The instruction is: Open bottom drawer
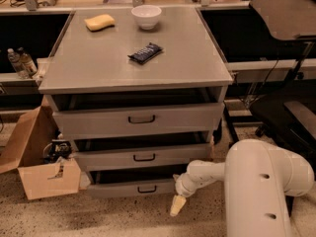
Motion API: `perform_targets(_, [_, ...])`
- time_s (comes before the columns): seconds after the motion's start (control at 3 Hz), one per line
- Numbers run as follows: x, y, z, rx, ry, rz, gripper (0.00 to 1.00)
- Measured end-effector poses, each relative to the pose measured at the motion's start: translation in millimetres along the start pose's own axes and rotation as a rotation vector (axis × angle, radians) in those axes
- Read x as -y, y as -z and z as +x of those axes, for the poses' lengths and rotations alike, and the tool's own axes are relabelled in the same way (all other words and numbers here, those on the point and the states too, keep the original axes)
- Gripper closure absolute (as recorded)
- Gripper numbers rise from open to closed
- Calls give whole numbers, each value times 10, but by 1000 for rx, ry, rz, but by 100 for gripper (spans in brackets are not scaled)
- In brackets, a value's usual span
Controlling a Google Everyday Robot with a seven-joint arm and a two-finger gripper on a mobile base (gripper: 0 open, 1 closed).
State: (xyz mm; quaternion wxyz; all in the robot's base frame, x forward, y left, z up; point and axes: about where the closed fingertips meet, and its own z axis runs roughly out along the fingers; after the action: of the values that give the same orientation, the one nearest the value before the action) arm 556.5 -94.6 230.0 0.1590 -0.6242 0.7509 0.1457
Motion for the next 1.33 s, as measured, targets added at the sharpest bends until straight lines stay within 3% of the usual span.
perform_targets(0.33, [161, -170, 214, -28, -28, 7, 0])
perform_targets(1.0, [506, -425, 343, -27, -29, -10, 0])
perform_targets(1.33, [568, -575, 338, -15, -16, -46, 15])
